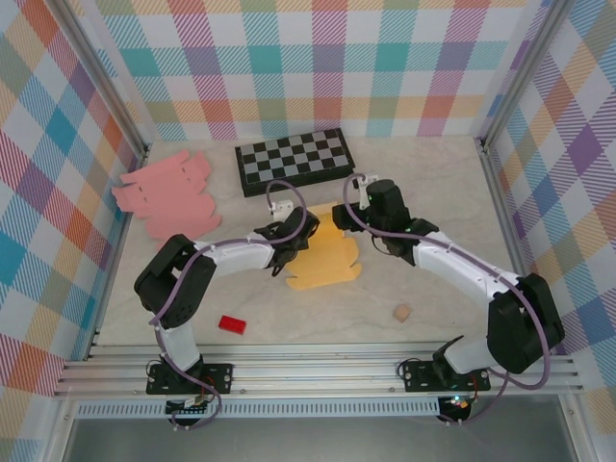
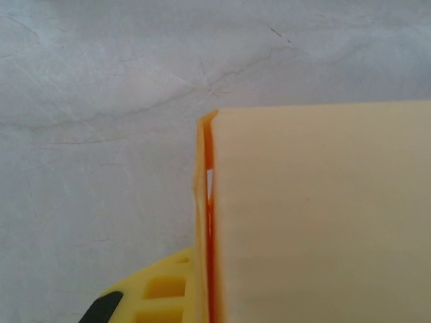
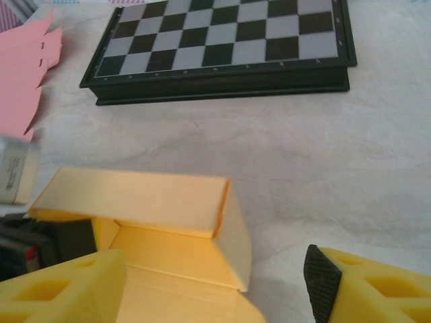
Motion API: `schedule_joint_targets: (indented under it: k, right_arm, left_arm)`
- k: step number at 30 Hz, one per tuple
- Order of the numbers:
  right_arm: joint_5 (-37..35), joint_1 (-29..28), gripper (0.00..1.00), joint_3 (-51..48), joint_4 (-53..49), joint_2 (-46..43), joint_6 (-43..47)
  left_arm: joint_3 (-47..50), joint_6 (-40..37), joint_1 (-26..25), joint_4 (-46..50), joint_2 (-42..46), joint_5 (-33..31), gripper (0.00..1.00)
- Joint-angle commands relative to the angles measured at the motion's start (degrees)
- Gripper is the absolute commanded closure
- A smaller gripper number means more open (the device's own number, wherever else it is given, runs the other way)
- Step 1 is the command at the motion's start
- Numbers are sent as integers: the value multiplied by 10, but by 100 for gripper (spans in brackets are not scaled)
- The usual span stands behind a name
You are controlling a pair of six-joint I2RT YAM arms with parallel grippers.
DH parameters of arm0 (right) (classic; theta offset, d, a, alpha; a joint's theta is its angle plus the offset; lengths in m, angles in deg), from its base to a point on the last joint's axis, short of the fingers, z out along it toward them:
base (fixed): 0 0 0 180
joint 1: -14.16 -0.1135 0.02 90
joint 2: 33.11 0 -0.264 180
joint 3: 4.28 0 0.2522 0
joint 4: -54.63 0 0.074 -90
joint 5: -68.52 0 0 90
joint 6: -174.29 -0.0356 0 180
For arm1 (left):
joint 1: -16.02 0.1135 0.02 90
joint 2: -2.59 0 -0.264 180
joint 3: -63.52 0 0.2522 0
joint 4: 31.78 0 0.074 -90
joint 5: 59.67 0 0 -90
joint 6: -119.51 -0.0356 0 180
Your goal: Fold the paper box
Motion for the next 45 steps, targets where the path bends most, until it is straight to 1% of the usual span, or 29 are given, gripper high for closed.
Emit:
schedule_joint_targets:
  k: [1,3,6,11,19,25,28,31,34,36,38,45]
  right_arm:
    - [67,30,32,23,-30,27,-53]
    - [99,39,35,27,-24,43,-71]
    - [135,41,37,31,-19,64,-84]
    - [181,40,44,34,-7,93,-97]
    - [181,40,48,42,-9,115,-101]
    - [183,43,55,45,-11,125,-109]
    - [185,47,55,41,-8,128,-120]
    - [195,54,52,33,4,126,-136]
    - [204,60,51,30,8,125,-148]
    - [212,67,53,26,15,124,-157]
    - [212,71,57,23,15,124,-162]
    - [227,73,58,27,8,145,-154]
  left_arm:
    - [55,-95,-9,-150,34,-32,94]
    - [73,-120,-10,-186,32,-38,94]
    - [83,-144,-10,-211,23,-48,94]
    - [93,-145,-11,-226,12,-53,94]
    - [101,-145,-11,-240,1,-49,94]
    - [102,-145,-12,-239,-7,-48,95]
    - [102,-145,-12,-237,-11,-49,95]
    - [101,-145,-12,-237,-14,-49,95]
    - [102,-145,-12,-239,-17,-48,95]
    - [105,-145,-12,-240,-18,-49,95]
    - [106,-144,-13,-240,-19,-49,95]
    - [105,-139,-13,-237,-22,-48,95]
